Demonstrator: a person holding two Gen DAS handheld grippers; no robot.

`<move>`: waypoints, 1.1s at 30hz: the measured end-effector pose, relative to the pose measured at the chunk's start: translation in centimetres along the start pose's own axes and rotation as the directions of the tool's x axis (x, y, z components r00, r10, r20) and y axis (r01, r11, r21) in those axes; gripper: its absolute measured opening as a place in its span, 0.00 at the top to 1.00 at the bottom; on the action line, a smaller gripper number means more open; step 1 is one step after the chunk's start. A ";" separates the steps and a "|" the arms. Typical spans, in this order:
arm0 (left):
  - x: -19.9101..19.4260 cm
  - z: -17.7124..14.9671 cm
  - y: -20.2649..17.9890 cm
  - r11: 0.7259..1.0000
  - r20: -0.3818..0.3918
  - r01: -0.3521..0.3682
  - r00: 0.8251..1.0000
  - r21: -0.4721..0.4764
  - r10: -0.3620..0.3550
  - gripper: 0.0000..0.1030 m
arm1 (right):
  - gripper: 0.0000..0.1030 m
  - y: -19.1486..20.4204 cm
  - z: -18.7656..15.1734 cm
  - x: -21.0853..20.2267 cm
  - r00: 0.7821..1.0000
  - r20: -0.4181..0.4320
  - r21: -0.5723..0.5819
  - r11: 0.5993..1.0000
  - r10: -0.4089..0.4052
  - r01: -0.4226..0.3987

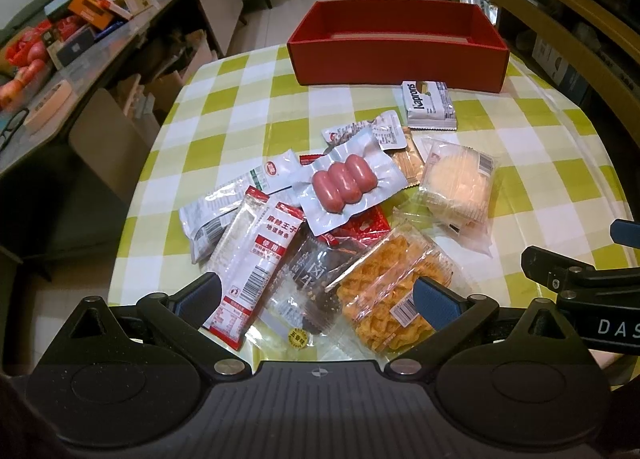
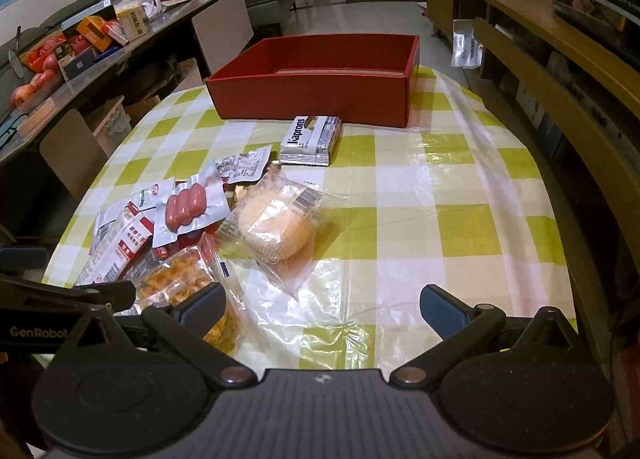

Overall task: Organize snacks
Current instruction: 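Move both tools forward toward the pile of snack packets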

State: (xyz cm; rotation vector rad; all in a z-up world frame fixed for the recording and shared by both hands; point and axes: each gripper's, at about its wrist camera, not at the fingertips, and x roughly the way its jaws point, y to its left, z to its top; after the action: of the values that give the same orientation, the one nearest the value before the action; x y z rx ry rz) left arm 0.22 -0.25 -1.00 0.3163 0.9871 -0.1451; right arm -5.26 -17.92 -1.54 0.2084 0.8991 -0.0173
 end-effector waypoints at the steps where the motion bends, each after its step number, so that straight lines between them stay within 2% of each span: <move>1: 0.0 0.0 0.0 1.000 0.000 -0.001 1.000 0.001 0.001 0.00 | 0.00 0.0 0.0 0.0 1.000 -0.001 0.000 1.000 -0.001 0.001; 33: 0.5 -0.1 -0.2 1.000 -0.019 -0.009 1.000 0.014 0.009 0.02 | 0.00 -0.1 -0.1 0.7 0.999 -0.038 0.004 1.000 0.006 -0.005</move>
State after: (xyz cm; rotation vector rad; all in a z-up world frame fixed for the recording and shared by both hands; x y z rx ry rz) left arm 0.36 -0.41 -1.51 0.3356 1.0038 -0.1411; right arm -4.93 -18.00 -2.15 0.2157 0.9359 -0.0102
